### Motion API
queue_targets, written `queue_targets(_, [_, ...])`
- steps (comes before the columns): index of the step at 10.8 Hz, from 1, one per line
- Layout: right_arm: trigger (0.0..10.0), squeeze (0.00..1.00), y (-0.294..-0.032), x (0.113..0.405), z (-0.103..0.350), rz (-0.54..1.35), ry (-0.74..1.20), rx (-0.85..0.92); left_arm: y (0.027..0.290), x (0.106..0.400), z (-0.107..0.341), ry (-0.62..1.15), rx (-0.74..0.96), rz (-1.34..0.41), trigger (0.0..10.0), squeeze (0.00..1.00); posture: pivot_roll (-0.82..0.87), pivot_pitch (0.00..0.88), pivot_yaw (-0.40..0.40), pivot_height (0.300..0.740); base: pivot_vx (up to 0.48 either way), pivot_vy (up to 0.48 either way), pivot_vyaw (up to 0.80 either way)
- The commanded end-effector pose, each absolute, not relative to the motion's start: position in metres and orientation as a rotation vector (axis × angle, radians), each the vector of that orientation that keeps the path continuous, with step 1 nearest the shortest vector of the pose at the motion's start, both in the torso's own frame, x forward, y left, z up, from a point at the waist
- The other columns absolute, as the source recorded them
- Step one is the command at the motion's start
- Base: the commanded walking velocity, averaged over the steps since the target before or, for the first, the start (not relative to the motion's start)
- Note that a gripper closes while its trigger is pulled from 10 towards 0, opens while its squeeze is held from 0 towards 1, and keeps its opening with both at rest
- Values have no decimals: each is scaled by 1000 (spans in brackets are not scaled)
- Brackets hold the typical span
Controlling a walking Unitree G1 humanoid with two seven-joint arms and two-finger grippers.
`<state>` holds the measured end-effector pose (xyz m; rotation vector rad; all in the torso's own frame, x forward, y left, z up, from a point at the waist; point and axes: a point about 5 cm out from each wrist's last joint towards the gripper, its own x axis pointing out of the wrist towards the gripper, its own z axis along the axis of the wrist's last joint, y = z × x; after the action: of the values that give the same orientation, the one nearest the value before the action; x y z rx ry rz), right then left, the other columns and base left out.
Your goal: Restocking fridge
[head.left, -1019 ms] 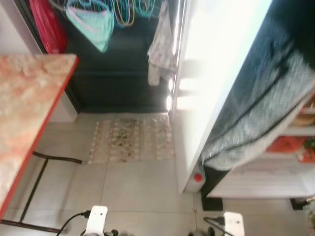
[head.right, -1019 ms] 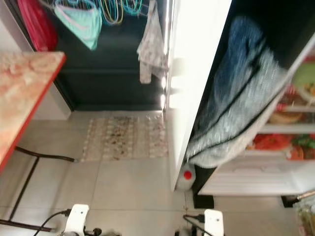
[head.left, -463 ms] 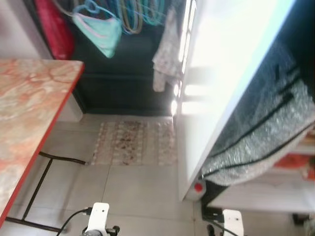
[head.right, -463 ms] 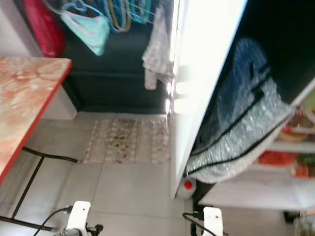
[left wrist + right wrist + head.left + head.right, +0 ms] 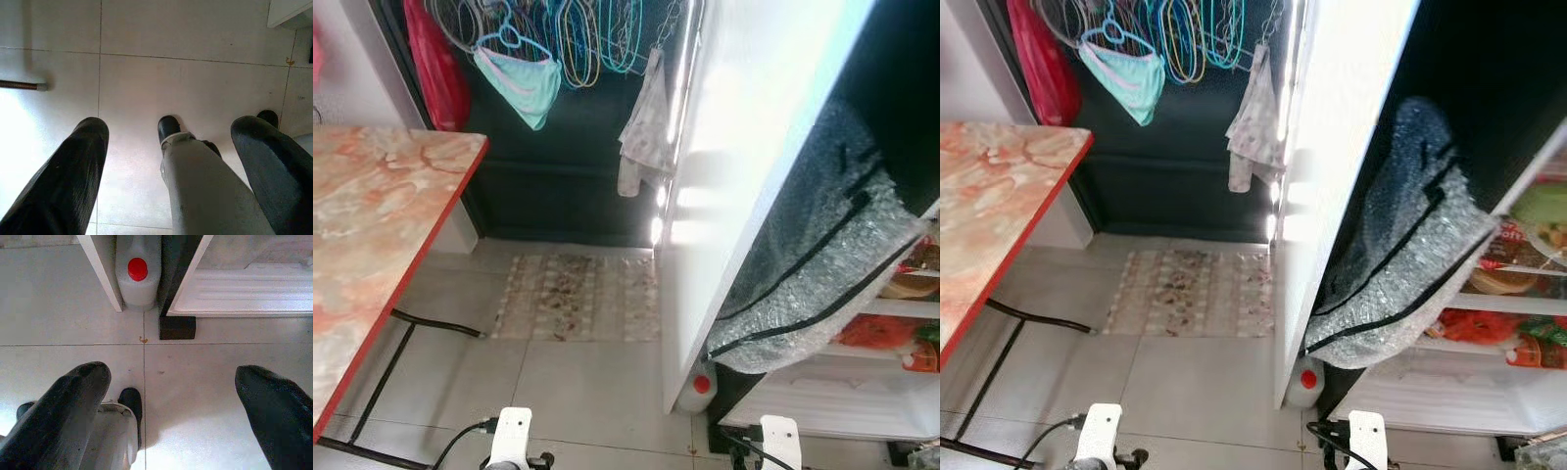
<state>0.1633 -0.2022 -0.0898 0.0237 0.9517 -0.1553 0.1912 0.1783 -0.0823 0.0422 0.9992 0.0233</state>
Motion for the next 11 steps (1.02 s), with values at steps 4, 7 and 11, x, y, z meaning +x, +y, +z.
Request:
queue_targets(4, [10000, 0, -196, 152, -96, -149, 1000, 34, 184, 182, -86, 1035, 87, 9, 10000, 0, -26, 0, 25, 740, 0, 0, -591])
queue_targets(7, [10000, 0, -197, 158, -93, -154, 981, 30, 183, 184, -85, 1027, 93, 7, 10000, 0, -39, 0, 17, 740, 0, 0, -788])
queue_targets(11, [10000, 0, -195, 162, -92, -144, 971, 35, 183, 186, -85, 1034, 87, 12, 10000, 0, -34, 0, -1, 740, 0, 120, -788])
